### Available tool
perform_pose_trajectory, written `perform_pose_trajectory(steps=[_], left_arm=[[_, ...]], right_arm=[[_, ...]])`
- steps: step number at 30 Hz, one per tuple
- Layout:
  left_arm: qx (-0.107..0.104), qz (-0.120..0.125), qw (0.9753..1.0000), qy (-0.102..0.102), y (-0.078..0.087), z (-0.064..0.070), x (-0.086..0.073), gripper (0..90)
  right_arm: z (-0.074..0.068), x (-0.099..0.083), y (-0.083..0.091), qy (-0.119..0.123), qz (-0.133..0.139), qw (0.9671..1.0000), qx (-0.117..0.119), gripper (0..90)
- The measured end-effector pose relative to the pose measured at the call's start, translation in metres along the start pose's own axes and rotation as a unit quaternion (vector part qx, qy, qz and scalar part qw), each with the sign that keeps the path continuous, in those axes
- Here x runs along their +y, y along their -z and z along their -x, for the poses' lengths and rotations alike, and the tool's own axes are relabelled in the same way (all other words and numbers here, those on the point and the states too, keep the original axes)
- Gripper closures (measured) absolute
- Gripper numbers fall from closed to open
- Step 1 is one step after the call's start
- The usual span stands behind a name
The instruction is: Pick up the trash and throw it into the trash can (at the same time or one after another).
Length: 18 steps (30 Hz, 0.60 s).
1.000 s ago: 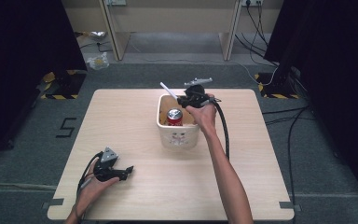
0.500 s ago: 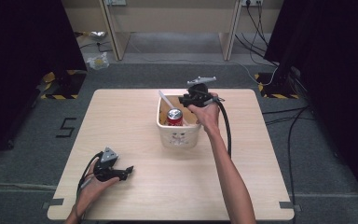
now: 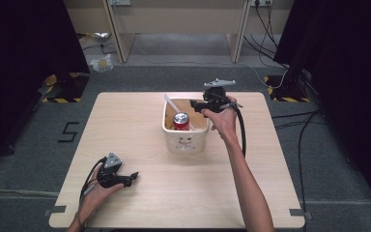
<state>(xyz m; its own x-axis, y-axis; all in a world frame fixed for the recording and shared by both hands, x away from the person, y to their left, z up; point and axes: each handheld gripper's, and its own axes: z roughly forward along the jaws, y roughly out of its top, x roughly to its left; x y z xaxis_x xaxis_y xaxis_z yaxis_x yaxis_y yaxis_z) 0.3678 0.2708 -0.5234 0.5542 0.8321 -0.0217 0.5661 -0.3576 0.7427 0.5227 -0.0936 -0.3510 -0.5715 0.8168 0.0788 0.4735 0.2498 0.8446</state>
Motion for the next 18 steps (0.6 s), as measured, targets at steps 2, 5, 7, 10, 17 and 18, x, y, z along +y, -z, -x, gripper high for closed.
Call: perform_pose_trajectory(steps=[2,5,7,10,17,18], left_arm=[[0.0,0.0,1.0,0.0,0.0,0.0,0.0,14.3],[0.0,0.0,1.0,0.0,0.0,0.0,0.0,14.3],[0.0,0.0,1.0,0.0,0.0,0.0,0.0,14.3],[0.0,0.0,1.0,0.0,0.0,0.0,0.0,14.3],[0.0,0.001,1.0,0.0,0.0,0.0,0.0,14.3],[0.0,0.001,1.0,0.0,0.0,0.0,0.0,14.3]], right_arm=[[0.002,-0.001,0.004,0.0,0.0,1.0,-0.005,37.2],[0.005,-0.003,0.011,-0.001,0.004,0.9999,-0.014,35.9],[0.008,-0.004,0.016,0.0,0.006,0.9998,-0.017,35.2],[0.012,-0.006,0.023,-0.004,0.008,0.9997,-0.025,34.4],[0.026,-0.016,0.037,-0.011,0.01,0.9991,-0.041,34.0],[0.027,-0.018,0.038,-0.012,0.009,0.999,-0.042,34.0]])
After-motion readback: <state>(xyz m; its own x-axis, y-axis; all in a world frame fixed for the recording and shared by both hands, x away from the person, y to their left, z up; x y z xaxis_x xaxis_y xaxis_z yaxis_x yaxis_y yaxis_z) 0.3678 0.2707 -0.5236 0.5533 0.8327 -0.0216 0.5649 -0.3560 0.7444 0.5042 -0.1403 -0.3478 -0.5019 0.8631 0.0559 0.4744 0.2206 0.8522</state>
